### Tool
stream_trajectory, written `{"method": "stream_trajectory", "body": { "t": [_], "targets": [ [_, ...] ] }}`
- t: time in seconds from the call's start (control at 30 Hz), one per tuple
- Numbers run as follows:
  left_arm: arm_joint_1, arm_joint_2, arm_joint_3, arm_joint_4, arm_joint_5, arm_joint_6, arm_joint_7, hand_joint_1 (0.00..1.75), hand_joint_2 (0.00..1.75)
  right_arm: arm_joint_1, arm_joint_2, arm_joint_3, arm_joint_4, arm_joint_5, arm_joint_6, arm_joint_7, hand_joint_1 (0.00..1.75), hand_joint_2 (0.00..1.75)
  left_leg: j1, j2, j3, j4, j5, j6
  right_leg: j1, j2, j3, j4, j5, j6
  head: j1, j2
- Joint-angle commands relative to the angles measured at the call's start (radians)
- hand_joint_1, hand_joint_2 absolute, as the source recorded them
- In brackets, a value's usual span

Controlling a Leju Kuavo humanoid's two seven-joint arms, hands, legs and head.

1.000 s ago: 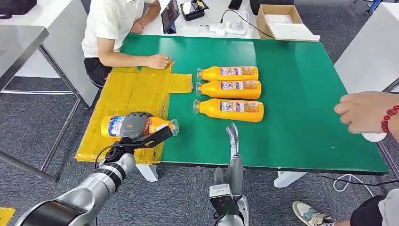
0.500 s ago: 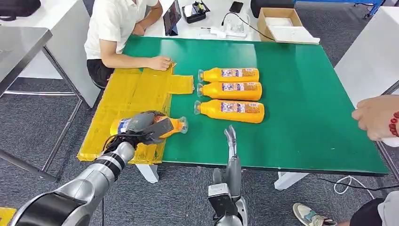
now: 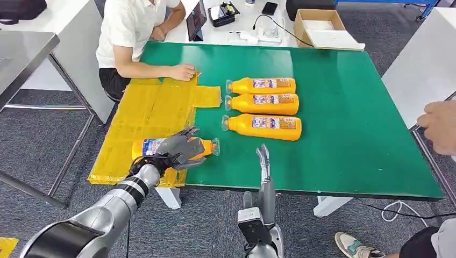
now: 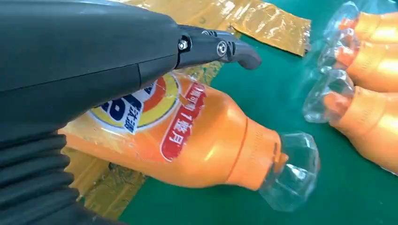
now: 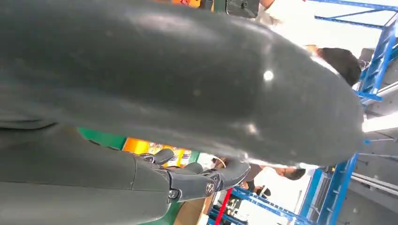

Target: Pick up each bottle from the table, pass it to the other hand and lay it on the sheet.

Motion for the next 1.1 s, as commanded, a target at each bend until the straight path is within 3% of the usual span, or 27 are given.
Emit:
{"method": "stream_trajectory", "body": {
  "t": [0.03,0.27,0.33,0.5,0.87,0.9,1.07,1.1],
  "targets": [
    [0.016,-0.003,0.039,0.033,0.079,-0.027,-0.073,0.00,0.00,-0.041,-0.032,0.018,0.071,0.006,-0.035,-0.002,0.00,0.00,0.000,0.002,0.002,-0.001,-0.001,-0.001,0.000,0.002,0.002,-0.001,0.000,-0.001,0.000,0.000],
    [0.062,-0.006,0.101,-0.040,0.183,-0.001,-0.177,0.00,0.00,-0.024,-0.025,0.025,0.065,0.017,-0.035,-0.002,0.00,0.00,0.000,0.002,0.002,-0.001,-0.001,-0.001,0.001,0.002,0.001,-0.001,0.000,-0.002,0.000,0.000],
    [0.130,-0.010,0.112,-0.179,0.293,0.017,-0.252,0.00,0.00,-0.003,-0.017,0.012,0.043,0.053,-0.035,-0.002,0.00,0.00,0.000,0.003,0.002,-0.001,-0.001,-0.001,0.001,0.003,0.001,-0.001,0.000,-0.002,0.000,0.000],
    [0.341,0.006,0.018,-0.636,0.510,0.113,-0.230,0.00,0.00,0.072,-0.013,-0.058,-0.055,0.100,-0.035,-0.002,0.00,0.00,0.000,0.003,0.000,0.000,-0.003,-0.001,0.001,0.002,-0.001,-0.001,-0.002,-0.002,0.000,0.000],
    [0.376,0.008,0.011,-0.691,0.563,0.128,-0.255,0.00,0.00,0.083,-0.015,-0.066,-0.064,0.101,-0.035,-0.002,0.00,0.00,0.000,0.002,-0.009,0.000,-0.001,-0.001,0.000,0.001,-0.010,-0.001,0.000,-0.001,0.000,0.000],
    [0.408,0.016,-0.007,-0.752,0.583,0.140,-0.260,0.00,1.75,0.091,-0.022,-0.064,-0.073,0.087,-0.035,-0.002,0.00,1.75,0.001,0.002,-0.006,0.000,-0.002,-0.001,0.001,0.001,-0.007,0.000,-0.002,-0.002,0.000,0.000],
    [0.534,0.038,-0.073,-0.971,0.625,0.205,-0.265,0.00,1.75,0.112,-0.053,-0.047,-0.104,0.032,-0.035,-0.002,0.00,1.75,0.001,0.006,-0.003,0.000,-0.005,-0.002,0.001,0.004,-0.005,0.000,-0.004,-0.003,0.000,0.000],
    [0.546,0.038,-0.082,-0.992,0.621,0.227,-0.271,0.00,1.75,0.113,-0.058,-0.048,-0.107,0.031,-0.035,-0.002,0.00,1.75,0.000,0.004,-0.008,0.000,-0.002,-0.001,0.001,0.003,-0.010,-0.001,-0.001,-0.001,0.000,0.000]
  ]
}}
